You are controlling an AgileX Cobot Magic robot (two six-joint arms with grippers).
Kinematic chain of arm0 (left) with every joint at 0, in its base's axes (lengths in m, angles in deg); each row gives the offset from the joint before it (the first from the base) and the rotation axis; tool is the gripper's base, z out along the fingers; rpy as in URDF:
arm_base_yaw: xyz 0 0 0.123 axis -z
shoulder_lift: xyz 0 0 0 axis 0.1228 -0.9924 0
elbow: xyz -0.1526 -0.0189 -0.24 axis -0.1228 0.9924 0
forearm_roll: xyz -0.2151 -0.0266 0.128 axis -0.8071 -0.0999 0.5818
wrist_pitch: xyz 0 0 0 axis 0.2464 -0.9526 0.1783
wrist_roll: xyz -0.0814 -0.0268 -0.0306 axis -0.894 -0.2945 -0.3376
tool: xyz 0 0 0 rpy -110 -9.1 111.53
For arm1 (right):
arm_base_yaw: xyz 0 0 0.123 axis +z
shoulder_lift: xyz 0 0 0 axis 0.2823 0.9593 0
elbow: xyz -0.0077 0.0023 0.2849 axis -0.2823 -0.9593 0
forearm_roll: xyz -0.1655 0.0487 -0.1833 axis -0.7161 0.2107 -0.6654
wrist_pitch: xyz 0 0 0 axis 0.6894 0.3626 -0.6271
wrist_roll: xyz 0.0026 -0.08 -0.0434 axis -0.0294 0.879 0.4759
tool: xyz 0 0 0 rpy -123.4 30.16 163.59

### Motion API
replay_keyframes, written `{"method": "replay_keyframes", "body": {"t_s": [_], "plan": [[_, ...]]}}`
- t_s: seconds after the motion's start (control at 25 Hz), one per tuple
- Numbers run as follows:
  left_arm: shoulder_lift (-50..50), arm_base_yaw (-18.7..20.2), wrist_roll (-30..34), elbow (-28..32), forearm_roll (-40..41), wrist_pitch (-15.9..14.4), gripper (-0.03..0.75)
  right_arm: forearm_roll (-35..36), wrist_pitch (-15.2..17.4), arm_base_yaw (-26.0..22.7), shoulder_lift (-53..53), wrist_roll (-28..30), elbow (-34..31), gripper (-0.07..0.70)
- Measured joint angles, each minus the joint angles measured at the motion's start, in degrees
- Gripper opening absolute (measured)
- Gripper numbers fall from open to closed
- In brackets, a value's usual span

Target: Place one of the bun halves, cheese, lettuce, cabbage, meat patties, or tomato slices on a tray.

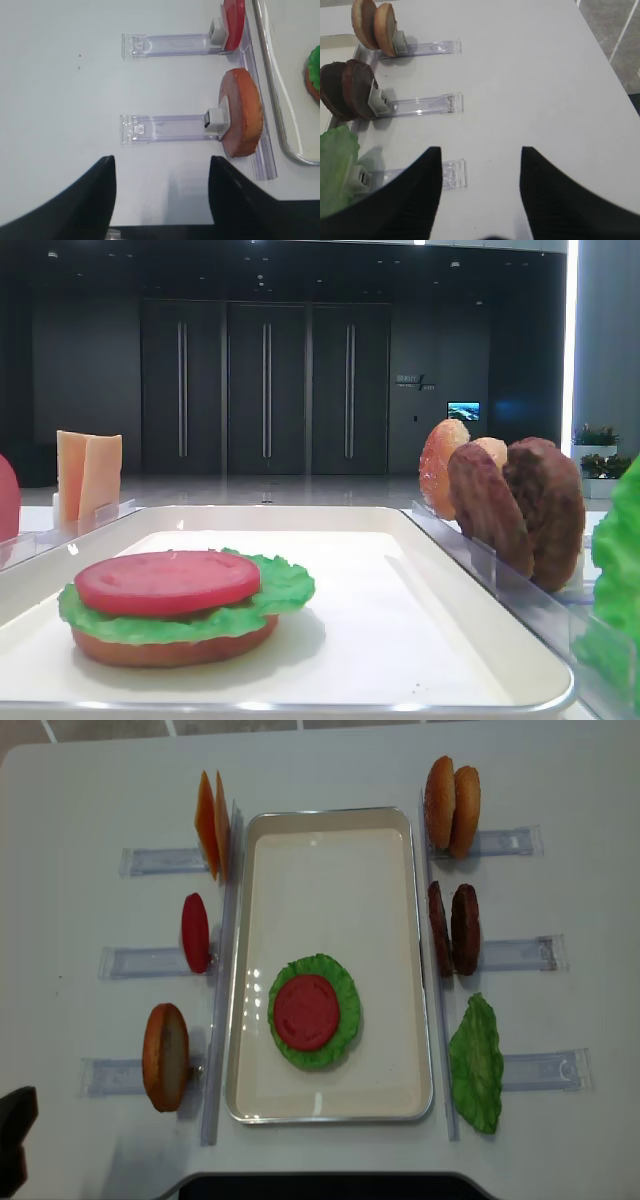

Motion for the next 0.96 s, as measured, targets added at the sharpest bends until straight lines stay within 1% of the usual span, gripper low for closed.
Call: {"method": "replay_keyframes", "body": {"t_s": [0.08, 0.2, 0.36, 0.68, 0.96], "plan": [[4.4, 0.0, -0.1, 1.7, 0.0, 0.6, 0.444, 0.0, 0.0, 0.0, 0.0, 0.0, 0.0, 0.345], [9.9, 0.0, -0.1, 2.2, -0.4, 1.7, 0.444, 0.0, 0.0, 0.0, 0.0, 0.0, 0.0, 0.345], [15.4, 0.0, -0.1, 3.3, -0.4, 2.1, 0.444, 0.0, 0.0, 0.0, 0.0, 0.0, 0.0, 0.345], [15.9, 0.0, -0.1, 3.5, -0.5, 2.2, 0.442, 0.0, 0.0, 0.0, 0.0, 0.0, 0.0, 0.345], [15.9, 0.0, -0.2, 3.5, -0.4, 2.2, 0.413, 0.0, 0.0, 0.0, 0.0, 0.0, 0.0, 0.345]]}}
